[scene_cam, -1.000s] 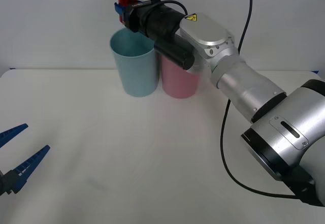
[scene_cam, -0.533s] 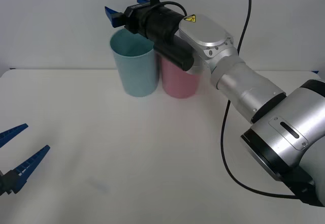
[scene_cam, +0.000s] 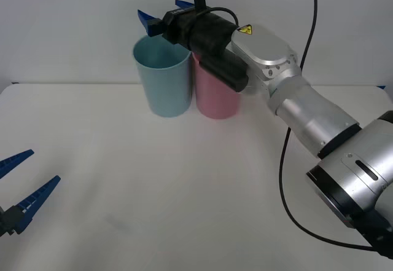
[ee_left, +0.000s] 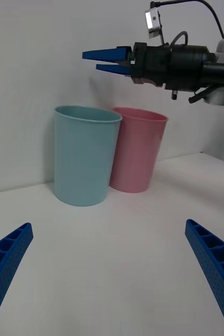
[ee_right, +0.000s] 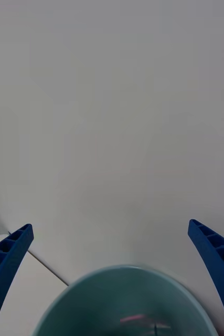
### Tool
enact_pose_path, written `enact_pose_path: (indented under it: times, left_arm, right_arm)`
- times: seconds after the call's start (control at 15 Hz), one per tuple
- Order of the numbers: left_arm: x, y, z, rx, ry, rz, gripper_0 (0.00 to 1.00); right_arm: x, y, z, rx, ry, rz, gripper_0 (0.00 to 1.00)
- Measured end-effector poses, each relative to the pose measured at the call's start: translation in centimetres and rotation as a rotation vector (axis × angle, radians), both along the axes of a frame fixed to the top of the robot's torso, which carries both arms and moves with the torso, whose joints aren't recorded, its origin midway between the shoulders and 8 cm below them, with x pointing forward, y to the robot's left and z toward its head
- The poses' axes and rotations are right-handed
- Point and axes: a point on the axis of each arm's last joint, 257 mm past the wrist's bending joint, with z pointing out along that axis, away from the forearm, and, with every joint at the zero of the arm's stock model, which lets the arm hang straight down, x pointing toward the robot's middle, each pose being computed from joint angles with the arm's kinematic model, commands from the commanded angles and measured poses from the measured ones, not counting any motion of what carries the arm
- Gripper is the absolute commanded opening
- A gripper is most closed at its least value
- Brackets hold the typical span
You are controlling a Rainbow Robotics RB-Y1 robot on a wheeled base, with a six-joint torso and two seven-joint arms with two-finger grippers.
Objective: Grasp the object on the table and drop it into the matching bin: aluminum can to the light blue bin, PET bottle to the pink bin.
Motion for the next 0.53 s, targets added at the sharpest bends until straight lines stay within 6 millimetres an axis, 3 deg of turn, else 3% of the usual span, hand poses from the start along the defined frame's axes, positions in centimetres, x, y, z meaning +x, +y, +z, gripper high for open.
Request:
enact_pose_path:
  times: [0.53]
  left_arm:
    - [0.0, 0.0, 0.0, 0.0, 0.0, 0.0, 1.0]
  right_arm:
    - [-5.9, -7.0, -3.4, -0.051, -0.078, 0.065, 1.0]
